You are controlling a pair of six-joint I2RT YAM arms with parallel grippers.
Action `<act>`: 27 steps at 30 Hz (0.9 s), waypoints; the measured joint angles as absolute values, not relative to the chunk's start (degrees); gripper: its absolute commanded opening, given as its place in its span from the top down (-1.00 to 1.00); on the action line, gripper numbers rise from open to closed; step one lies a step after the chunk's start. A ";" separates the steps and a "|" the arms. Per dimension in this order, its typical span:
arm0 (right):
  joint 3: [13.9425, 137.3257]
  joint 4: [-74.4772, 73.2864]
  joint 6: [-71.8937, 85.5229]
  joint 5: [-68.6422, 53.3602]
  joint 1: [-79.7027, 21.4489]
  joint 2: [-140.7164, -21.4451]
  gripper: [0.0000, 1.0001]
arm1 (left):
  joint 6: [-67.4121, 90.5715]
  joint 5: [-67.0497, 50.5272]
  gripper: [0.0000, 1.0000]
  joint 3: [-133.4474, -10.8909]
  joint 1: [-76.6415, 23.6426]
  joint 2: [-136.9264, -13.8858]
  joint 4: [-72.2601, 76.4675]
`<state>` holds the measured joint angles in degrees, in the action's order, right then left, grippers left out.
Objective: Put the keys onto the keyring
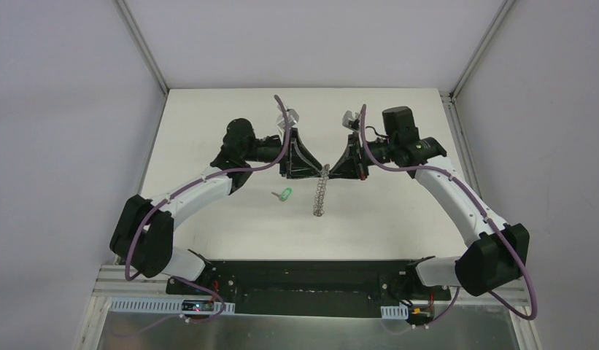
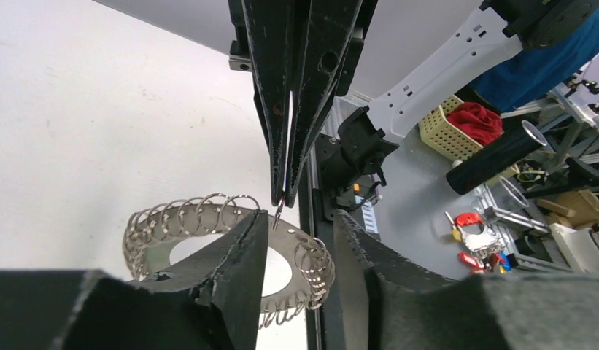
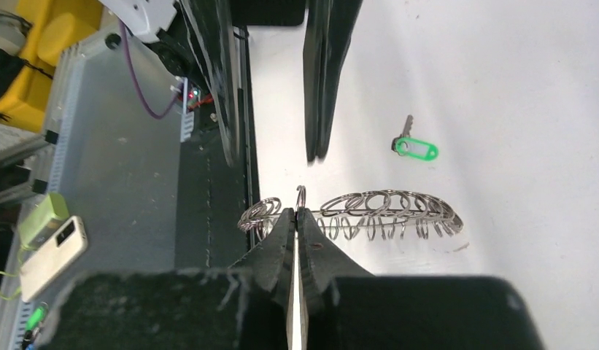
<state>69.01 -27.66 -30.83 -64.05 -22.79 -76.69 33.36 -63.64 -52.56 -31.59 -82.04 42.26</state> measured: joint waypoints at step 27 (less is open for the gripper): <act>69.14 -32.58 -38.35 -62.19 -27.11 -76.99 1.00 | -22.46 -64.10 0.19 -67.13 -34.65 -80.36 -17.08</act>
